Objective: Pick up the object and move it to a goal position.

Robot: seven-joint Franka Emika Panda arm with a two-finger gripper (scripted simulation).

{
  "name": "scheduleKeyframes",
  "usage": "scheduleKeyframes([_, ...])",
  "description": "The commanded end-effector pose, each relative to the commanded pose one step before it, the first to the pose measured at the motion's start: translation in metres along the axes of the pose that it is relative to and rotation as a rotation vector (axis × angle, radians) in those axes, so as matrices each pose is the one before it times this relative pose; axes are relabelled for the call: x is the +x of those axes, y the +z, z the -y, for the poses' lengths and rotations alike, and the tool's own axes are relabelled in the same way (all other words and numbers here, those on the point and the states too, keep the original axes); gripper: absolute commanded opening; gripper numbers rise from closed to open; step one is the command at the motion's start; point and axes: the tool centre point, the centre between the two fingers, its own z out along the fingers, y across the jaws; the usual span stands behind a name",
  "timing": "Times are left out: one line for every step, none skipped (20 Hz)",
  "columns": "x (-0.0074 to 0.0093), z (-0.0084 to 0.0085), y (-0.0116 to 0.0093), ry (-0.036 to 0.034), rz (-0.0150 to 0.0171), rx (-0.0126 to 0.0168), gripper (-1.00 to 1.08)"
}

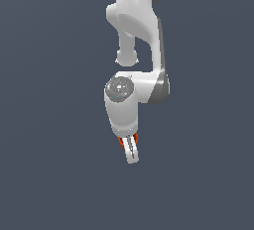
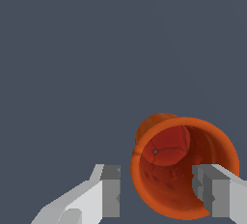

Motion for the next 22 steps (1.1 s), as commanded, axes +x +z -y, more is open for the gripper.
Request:
scheduleKeyframes([0.00084,0.00299,0.00238,0.04481,0.00004,0.00361,0.28])
scheduleKeyframes([0.00020,0.00090,0.00080,0.01375,0.00004,0.00103,0.28])
scheduleKeyframes([0.00015,0.00081,0.00071,0.01227,0.00004,0.00092,0.28])
scheduleKeyframes([0.00013,0.00071,0.00063,0.01082,0.00004,0.00082,0.28])
scheduleKeyframes([0.00010,0.00061,0.00055,0.00938,0.00004,0.00071,0.28])
scheduleKeyframes([0.00008,0.00052,0.00046,0.00793,0.00003,0.00060,0.28])
scheduleKeyframes([0.00006,0.00043,0.00038,0.00648,0.00003,0.00049,0.28])
scheduleKeyframes([0.00006,0.00033,0.00029,0.00506,0.00002,0.00038,0.28])
scheduleKeyframes([0.00002,0.00024,0.00021,0.00358,0.00002,0.00027,0.28])
scheduleKeyframes([0.00003,0.00014,0.00013,0.00218,0.00001,0.00017,0.28])
scheduleKeyframes([-0.00002,0.00005,0.00004,0.00069,0.00000,0.00005,0.28])
scheduleKeyframes([-0.00005,-0.00037,-0.00012,-0.00462,0.00000,-0.00058,0.28])
scheduleKeyframes([-0.00005,0.00001,0.00042,0.00000,0.00000,0.00000,0.28])
scheduleKeyframes([-0.00014,0.00003,0.00127,0.00000,0.00000,0.00000,0.28])
scheduleKeyframes([0.00011,0.00000,0.00208,0.00048,0.00000,0.00006,0.28])
scheduleKeyframes([0.00002,0.00001,0.00293,0.00048,0.00000,0.00006,0.28])
scheduleKeyframes([0.00006,-0.00002,0.00377,0.00069,0.00001,0.00008,0.28])
scheduleKeyframes([0.00006,-0.00005,0.00461,0.00084,0.00002,0.00009,0.28])
scheduleKeyframes([-0.00006,-0.00007,0.00463,0.00069,0.00002,0.00007,0.28])
scheduleKeyframes([0.00003,-0.00010,0.00378,0.00069,0.00003,0.00007,0.28])
scheduleKeyframes([-0.00001,-0.00009,0.00295,0.00049,0.00002,0.00005,0.28])
scheduleKeyframes([0.00009,-0.00008,0.00210,0.00049,0.00002,0.00005,0.28])
